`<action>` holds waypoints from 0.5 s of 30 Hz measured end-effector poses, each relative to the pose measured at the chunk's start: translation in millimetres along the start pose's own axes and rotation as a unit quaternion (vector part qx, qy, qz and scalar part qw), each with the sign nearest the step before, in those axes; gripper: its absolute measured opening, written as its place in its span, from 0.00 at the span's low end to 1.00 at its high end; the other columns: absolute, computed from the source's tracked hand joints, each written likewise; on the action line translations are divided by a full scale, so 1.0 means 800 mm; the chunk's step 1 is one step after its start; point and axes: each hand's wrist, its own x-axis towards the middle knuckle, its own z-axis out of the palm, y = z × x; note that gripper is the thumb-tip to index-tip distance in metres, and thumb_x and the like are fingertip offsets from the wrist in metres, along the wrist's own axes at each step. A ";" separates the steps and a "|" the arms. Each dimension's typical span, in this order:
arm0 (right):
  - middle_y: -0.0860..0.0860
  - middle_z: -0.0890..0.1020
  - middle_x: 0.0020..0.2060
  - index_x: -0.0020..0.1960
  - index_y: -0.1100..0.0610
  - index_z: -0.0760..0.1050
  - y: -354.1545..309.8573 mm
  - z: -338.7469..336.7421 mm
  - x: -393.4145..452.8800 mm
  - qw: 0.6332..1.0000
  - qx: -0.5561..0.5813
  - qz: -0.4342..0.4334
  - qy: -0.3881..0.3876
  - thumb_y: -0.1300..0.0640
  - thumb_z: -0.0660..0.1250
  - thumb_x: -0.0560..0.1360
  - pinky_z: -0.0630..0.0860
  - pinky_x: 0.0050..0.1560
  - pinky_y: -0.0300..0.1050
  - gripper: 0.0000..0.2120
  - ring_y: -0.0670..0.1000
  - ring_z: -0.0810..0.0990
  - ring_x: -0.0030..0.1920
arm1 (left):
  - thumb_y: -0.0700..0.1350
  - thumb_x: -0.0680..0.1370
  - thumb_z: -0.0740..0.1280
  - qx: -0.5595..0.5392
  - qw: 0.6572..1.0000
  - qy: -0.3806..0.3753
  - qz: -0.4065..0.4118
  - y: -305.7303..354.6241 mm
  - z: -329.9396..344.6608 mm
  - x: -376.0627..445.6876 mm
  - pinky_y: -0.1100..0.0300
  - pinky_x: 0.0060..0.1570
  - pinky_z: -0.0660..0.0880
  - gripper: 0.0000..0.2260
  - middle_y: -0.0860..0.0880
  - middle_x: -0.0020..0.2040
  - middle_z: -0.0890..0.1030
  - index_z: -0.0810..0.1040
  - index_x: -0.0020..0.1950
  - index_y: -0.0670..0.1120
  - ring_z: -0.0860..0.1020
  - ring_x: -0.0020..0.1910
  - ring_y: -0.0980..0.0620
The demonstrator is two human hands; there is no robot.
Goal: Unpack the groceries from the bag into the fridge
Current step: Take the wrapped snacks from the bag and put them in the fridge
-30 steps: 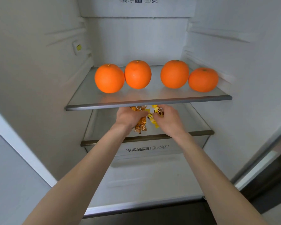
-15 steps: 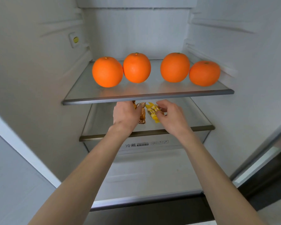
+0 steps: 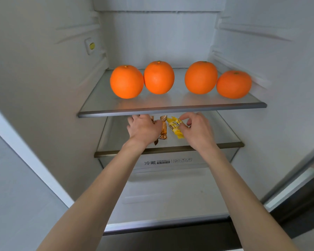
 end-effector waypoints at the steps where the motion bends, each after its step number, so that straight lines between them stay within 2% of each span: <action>1: 0.53 0.78 0.55 0.65 0.51 0.79 0.000 0.000 0.000 1.000 -0.001 -0.002 -0.006 0.53 0.68 0.81 0.74 0.44 0.45 0.13 0.52 0.79 0.52 | 0.53 0.83 0.60 0.018 1.000 0.000 -0.006 0.003 -0.001 -0.002 0.46 0.70 0.61 0.14 0.41 0.68 0.69 0.74 0.54 0.42 0.63 0.70 0.39; 3: 0.53 0.78 0.55 0.67 0.52 0.78 0.000 -0.002 0.000 1.000 0.004 -0.004 -0.009 0.51 0.66 0.82 0.76 0.46 0.47 0.14 0.52 0.79 0.54 | 0.52 0.84 0.56 0.037 0.999 0.003 -0.016 0.005 -0.001 -0.002 0.45 0.70 0.59 0.15 0.40 0.68 0.68 0.75 0.54 0.43 0.62 0.69 0.39; 5: 0.53 0.80 0.55 0.65 0.54 0.79 -0.001 -0.005 0.000 1.000 0.007 -0.009 0.011 0.50 0.64 0.83 0.76 0.48 0.48 0.14 0.53 0.80 0.55 | 0.49 0.84 0.53 0.038 0.999 -0.002 -0.023 0.003 -0.005 -0.001 0.44 0.71 0.59 0.17 0.39 0.70 0.66 0.75 0.60 0.41 0.62 0.68 0.39; 9: 0.53 0.80 0.42 0.47 0.61 0.80 -0.010 -0.006 -0.003 0.998 -0.006 -0.034 0.056 0.53 0.66 0.82 0.70 0.41 0.44 0.12 0.55 0.80 0.48 | 0.43 0.84 0.56 0.067 0.998 -0.002 -0.012 -0.008 -0.013 -0.006 0.44 0.72 0.59 0.14 0.38 0.72 0.64 0.71 0.67 0.39 0.61 0.71 0.37; 11: 0.53 0.81 0.41 0.43 0.56 0.80 -0.017 -0.005 -0.003 0.996 0.010 -0.070 0.049 0.53 0.68 0.80 0.74 0.41 0.46 0.10 0.55 0.80 0.47 | 0.41 0.83 0.58 0.077 0.997 0.026 -0.006 -0.017 -0.016 -0.010 0.44 0.71 0.62 0.14 0.38 0.70 0.66 0.70 0.67 0.39 0.64 0.70 0.36; 13: 0.48 0.83 0.42 0.45 0.47 0.80 -0.024 -0.002 -0.006 0.991 0.041 -0.126 0.011 0.51 0.70 0.79 0.78 0.45 0.48 0.04 0.53 0.80 0.47 | 0.44 0.84 0.60 0.067 0.996 0.056 0.009 -0.027 -0.018 -0.014 0.44 0.68 0.65 0.14 0.39 0.68 0.68 0.72 0.67 0.40 0.68 0.67 0.36; 14: 0.45 0.81 0.41 0.49 0.46 0.82 -0.028 -0.001 -0.009 0.986 0.045 -0.157 -0.016 0.49 0.71 0.78 0.77 0.47 0.49 0.02 0.52 0.79 0.47 | 0.47 0.84 0.61 0.054 0.996 0.063 0.017 -0.033 -0.019 -0.018 0.44 0.67 0.66 0.15 0.39 0.67 0.69 0.72 0.68 0.41 0.69 0.67 0.36; 15: 0.43 0.80 0.40 0.53 0.46 0.83 -0.032 0.001 -0.012 0.982 0.037 -0.184 -0.034 0.48 0.72 0.77 0.75 0.47 0.49 0.06 0.52 0.77 0.46 | 0.49 0.83 0.62 0.040 0.997 0.067 0.026 -0.039 -0.019 -0.021 0.44 0.66 0.67 0.16 0.40 0.67 0.70 0.73 0.68 0.42 0.70 0.66 0.36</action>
